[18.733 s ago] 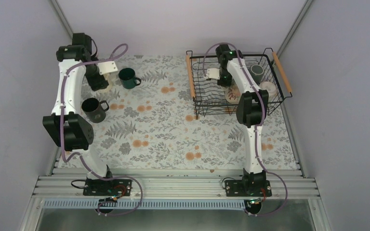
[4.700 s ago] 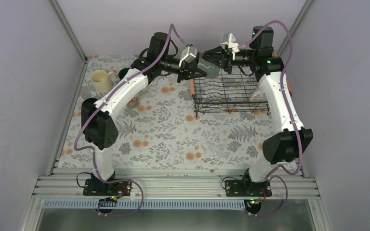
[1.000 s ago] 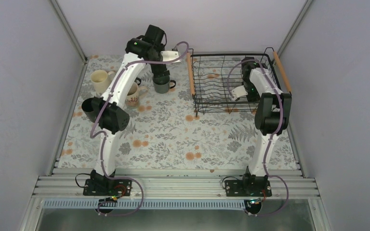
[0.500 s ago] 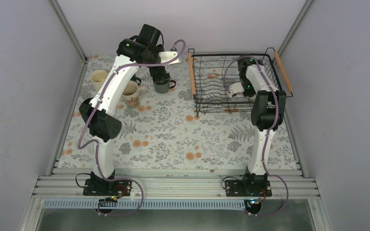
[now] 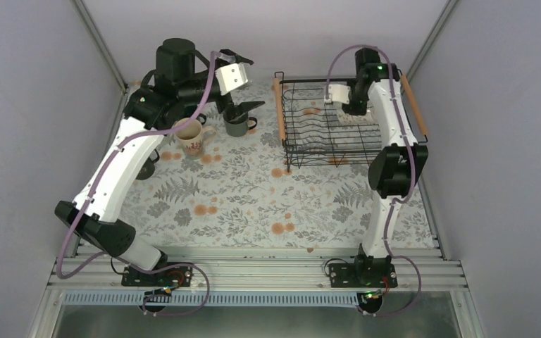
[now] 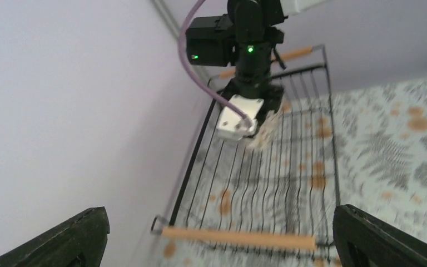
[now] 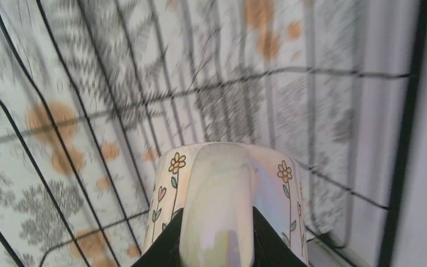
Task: Unload the cups from the dish rack
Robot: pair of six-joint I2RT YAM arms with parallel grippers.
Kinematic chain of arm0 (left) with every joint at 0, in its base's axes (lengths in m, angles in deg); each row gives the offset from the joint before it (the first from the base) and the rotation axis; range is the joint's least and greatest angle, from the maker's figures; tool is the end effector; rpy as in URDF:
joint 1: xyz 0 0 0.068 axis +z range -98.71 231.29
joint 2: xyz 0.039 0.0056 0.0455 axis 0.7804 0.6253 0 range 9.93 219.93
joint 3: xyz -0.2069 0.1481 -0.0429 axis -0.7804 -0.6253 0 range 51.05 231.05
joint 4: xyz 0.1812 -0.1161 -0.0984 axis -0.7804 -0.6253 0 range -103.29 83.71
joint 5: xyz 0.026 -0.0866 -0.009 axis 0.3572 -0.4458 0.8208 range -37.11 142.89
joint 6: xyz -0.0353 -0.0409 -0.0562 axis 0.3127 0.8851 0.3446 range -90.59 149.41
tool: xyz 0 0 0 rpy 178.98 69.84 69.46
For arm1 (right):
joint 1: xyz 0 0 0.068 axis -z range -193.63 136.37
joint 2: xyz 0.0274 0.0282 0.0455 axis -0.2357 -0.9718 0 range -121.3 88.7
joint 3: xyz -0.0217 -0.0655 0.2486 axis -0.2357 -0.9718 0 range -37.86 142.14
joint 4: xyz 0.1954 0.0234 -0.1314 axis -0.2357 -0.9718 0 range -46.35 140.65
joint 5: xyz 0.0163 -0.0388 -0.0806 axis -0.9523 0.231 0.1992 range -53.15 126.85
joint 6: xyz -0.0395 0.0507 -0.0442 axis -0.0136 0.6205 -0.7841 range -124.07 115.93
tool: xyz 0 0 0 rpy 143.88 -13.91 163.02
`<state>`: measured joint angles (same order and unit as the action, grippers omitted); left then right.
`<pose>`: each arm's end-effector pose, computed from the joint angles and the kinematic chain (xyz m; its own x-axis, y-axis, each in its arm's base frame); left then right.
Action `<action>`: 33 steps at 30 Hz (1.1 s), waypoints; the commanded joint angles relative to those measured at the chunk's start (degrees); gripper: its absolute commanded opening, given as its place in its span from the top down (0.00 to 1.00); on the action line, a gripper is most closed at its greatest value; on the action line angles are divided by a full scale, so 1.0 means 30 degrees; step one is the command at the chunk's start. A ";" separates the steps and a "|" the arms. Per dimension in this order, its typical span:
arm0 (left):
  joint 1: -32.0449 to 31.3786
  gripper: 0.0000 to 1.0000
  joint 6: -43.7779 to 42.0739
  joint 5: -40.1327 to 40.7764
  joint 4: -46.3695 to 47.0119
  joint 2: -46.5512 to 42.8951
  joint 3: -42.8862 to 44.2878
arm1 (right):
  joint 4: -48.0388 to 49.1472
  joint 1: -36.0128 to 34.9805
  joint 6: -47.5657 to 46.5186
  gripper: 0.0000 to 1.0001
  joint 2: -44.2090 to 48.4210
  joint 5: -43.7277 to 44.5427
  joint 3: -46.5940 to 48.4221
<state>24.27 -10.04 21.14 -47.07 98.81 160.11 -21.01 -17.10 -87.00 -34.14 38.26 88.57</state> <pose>0.2706 -0.1773 0.4478 0.2822 0.4625 -0.8405 0.8364 0.3106 0.4517 0.4208 0.0239 0.2655 -0.0629 -0.9977 -0.0234 -0.9253 0.0671 -0.3733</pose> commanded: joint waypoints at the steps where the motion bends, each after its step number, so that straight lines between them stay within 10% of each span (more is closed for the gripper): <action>1: -0.0015 0.00 0.2959 -0.3643 0.5001 0.0709 -0.1931 | 0.1220 -0.0273 0.2257 0.96 0.3734 -0.5113 0.2448; 14: -0.0029 0.00 0.5003 -0.9114 0.4677 0.4419 0.0348 | 0.4883 -0.1668 0.7866 0.97 0.8663 -1.6736 0.0833; 27: -0.0161 0.00 0.5976 -1.0981 0.4649 0.5182 0.1495 | 0.6813 -0.4267 0.9537 0.97 0.8329 -1.7395 0.0221; 33: -0.0234 0.27 0.5952 -1.1976 0.4171 0.5421 0.1860 | 0.6833 -0.4344 0.9627 0.97 0.8054 -1.8111 0.0658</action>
<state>24.03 7.82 -10.02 -34.32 114.61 163.39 -7.11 -29.47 -58.98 -10.38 -10.78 87.19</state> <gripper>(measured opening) 0.903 0.163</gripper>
